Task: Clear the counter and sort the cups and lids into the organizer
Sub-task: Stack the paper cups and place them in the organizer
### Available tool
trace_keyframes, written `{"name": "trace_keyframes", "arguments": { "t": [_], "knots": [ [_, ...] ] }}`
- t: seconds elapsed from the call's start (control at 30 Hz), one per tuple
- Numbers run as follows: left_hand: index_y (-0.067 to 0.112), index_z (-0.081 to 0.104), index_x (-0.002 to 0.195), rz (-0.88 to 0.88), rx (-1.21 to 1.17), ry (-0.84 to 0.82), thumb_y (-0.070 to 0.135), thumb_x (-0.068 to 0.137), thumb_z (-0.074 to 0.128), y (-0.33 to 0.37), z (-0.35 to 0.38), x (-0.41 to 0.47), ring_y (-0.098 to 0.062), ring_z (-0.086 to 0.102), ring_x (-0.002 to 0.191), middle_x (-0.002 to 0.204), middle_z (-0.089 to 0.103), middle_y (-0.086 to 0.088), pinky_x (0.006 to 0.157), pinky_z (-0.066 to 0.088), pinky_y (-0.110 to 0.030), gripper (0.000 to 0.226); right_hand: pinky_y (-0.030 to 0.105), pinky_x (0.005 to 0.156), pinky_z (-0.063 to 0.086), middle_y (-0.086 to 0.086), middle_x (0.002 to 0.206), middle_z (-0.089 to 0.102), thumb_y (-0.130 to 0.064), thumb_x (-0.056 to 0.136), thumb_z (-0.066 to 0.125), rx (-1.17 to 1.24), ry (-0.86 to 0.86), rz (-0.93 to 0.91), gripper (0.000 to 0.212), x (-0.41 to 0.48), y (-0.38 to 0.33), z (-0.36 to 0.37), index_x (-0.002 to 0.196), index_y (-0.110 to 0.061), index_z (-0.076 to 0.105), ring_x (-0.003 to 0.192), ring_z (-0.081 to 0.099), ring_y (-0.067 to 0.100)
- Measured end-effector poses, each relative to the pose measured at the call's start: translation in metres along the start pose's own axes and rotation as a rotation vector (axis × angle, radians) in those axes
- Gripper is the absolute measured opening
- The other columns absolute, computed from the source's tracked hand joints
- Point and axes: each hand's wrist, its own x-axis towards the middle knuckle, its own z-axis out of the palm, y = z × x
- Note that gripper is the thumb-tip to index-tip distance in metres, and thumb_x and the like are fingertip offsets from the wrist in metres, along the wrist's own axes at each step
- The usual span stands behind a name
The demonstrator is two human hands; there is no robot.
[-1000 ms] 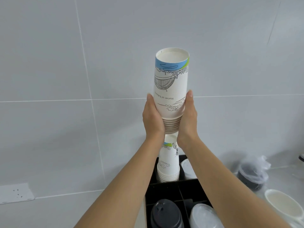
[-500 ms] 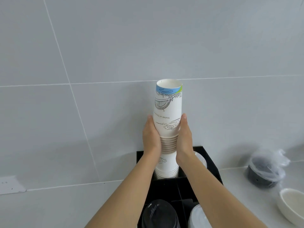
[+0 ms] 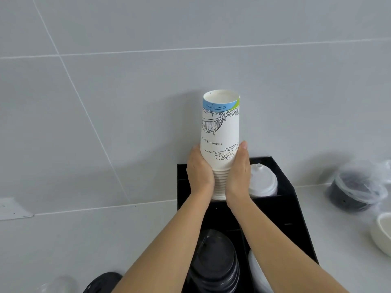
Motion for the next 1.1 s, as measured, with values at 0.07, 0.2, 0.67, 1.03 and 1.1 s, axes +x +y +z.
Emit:
{"name": "trace_keyframes", "arguments": {
  "t": [0.07, 0.2, 0.67, 1.03, 1.1],
  "knots": [
    [0.015, 0.054, 0.072, -0.013, -0.013, -0.013, 0.02, 0.093, 0.03, 0.002, -0.001, 0.0, -0.015, 0.049, 0.067, 0.081, 0.063, -0.001, 0.062, 0.039, -0.031, 0.032, 0.034, 0.096, 0.043, -0.012, 0.099, 0.065, -0.058, 0.093, 0.027, -0.015, -0.006, 0.003, 0.036, 0.0, -0.003, 0.0, 0.088, -0.037, 0.057, 0.104, 0.06, 0.012],
    [0.016, 0.064, 0.077, -0.042, 0.011, -0.106, 0.033, 0.083, 0.036, 0.006, -0.01, 0.002, -0.024, 0.062, 0.087, 0.093, 0.071, -0.006, 0.084, 0.048, -0.043, 0.034, 0.037, 0.107, 0.037, -0.007, 0.122, 0.062, -0.057, 0.094, 0.027, -0.058, -0.067, 0.012, 0.049, 0.0, -0.01, -0.007, 0.119, -0.029, 0.058, 0.118, 0.054, 0.013],
    [0.023, 0.037, 0.14, 0.628, 0.373, -0.022, 0.059, 0.082, 0.041, 0.084, -0.118, -0.036, -0.008, 0.034, 0.133, 0.145, 0.041, 0.004, 0.111, 0.027, -0.029, 0.069, 0.032, 0.107, 0.03, -0.007, 0.146, 0.034, -0.058, 0.087, 0.044, -0.355, -0.07, -0.561, 0.067, -0.05, -0.108, -0.016, 0.146, -0.033, 0.024, 0.131, 0.037, 0.007],
    [0.026, 0.027, 0.142, 1.005, 0.856, 0.165, 0.062, 0.089, 0.029, 0.09, -0.243, -0.079, -0.025, 0.031, 0.139, 0.15, 0.035, -0.011, 0.114, 0.017, -0.046, 0.064, 0.052, 0.109, 0.023, 0.014, 0.151, 0.033, -0.07, 0.086, 0.028, -0.839, -0.082, -1.108, 0.07, -0.153, -0.093, 0.049, 0.143, -0.029, 0.025, 0.135, 0.034, 0.024],
    [0.026, 0.027, 0.142, 0.988, 0.902, 0.179, 0.062, 0.09, 0.029, 0.083, -0.268, -0.081, -0.026, 0.032, 0.138, 0.149, 0.036, -0.011, 0.114, 0.017, -0.047, 0.064, 0.055, 0.109, 0.021, 0.014, 0.152, 0.031, -0.071, 0.085, 0.029, -0.879, -0.127, -1.127, 0.07, -0.17, -0.082, 0.062, 0.143, -0.031, 0.023, 0.133, 0.038, 0.027]
  ]
}}
